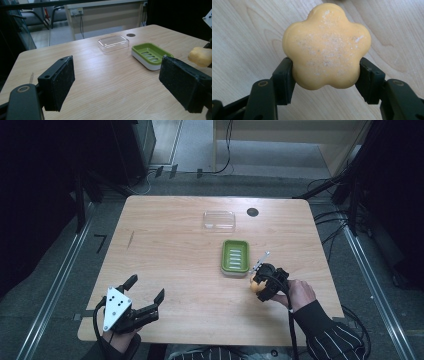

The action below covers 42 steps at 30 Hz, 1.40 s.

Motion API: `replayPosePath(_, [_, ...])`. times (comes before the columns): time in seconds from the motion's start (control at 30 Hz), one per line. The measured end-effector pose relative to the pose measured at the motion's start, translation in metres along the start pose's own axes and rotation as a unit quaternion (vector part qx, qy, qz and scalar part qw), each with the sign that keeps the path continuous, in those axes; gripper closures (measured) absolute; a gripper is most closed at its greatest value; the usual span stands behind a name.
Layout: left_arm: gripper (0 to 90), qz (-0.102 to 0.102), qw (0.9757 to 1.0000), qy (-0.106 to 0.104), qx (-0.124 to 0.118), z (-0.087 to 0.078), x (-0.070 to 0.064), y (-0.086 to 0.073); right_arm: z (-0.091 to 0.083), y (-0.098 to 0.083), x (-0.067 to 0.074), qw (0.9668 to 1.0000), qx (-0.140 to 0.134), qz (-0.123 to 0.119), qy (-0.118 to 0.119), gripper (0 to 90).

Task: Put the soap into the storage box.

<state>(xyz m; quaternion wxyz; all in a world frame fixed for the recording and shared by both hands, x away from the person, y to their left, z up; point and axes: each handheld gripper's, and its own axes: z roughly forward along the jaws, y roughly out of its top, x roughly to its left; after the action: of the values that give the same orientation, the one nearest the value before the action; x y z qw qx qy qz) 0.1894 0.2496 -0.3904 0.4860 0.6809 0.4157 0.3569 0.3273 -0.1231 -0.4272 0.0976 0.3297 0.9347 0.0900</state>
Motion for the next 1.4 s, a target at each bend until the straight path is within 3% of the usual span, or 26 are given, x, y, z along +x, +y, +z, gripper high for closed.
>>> replayPosePath(0.57, [13.7, 0.000, 1.0000, 0.000, 0.000, 0.000, -0.001, 0.000, -0.007, 0.008, -0.011, 0.9999, -0.012, 0.008, -0.009, 39.9])
replayPosePath(1.4, [13.7, 0.000, 1.0000, 0.000, 0.002, 0.001, -0.001, 0.000, -0.017, 0.032, -0.020, 0.9994, -0.028, 0.001, -0.018, 39.9])
